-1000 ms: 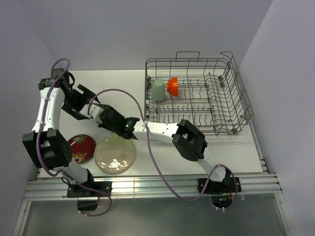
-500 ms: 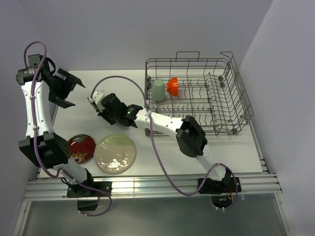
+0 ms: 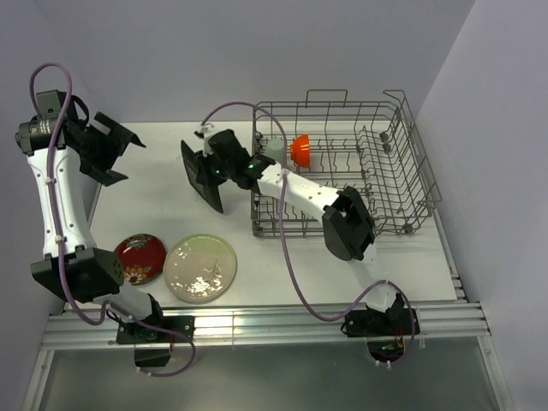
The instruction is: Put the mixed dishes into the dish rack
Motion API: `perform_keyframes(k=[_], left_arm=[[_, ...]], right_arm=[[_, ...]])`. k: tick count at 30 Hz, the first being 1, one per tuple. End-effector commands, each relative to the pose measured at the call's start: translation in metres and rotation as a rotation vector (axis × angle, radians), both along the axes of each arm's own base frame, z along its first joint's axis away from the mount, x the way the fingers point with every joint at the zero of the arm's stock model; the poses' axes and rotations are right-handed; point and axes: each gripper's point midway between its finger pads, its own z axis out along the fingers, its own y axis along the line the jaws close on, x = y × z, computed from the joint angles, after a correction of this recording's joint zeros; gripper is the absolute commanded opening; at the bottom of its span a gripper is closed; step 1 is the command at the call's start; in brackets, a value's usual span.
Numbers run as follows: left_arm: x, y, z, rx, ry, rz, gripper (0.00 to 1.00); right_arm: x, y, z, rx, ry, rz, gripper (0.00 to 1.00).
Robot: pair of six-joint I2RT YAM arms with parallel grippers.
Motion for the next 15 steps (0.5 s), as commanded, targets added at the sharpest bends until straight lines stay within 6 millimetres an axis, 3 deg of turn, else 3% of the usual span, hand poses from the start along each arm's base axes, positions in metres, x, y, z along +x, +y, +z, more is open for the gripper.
perform_keyframes(k=[1,2,4,7,9,10,12,13,15], left_arm=[[-0.026,-0.009,0.037,0.039,-0.107,-0.048,0.97],[-0.034,-0.011,0.035,0.042,-0.112,-0.047,0.96],[-0.039,-0.011,0.033,0.053,-0.126,-0.051,0.96],[-0.051,-0.018,0.012,0.027,-0.094,-0.066,0.96],[-0.056,-0.021,0.012,0.019,-0.105,-0.066,0.95],[-0.057,-0.022,0.009,0.015,-0.102,-0.064,0.95],[-0.061,-0.024,0.011,0.013,-0.119,-0.063,0.95],[-0.063,-0.026,0.006,0.001,-0.108,-0.056,0.95],[-0.067,-0.031,0.009,-0.016,-0.139,-0.047,0.95]], right_arm=[[0.000,-0.010,0.184,0.410,-0.171,0.001,0.00],[-0.002,-0.015,0.202,0.453,-0.167,-0.002,0.00],[-0.001,-0.022,0.221,0.517,-0.139,0.005,0.00],[-0.003,-0.032,0.252,0.607,-0.119,0.016,0.00],[-0.006,-0.039,0.270,0.649,-0.107,0.020,0.00],[-0.010,-0.049,0.293,0.706,-0.115,0.023,0.00],[-0.011,-0.065,0.310,0.751,-0.109,0.005,0.00],[-0.019,-0.081,0.330,0.793,-0.102,-0.006,0.00],[-0.015,-0.105,0.328,0.786,-0.091,-0.076,0.00]])
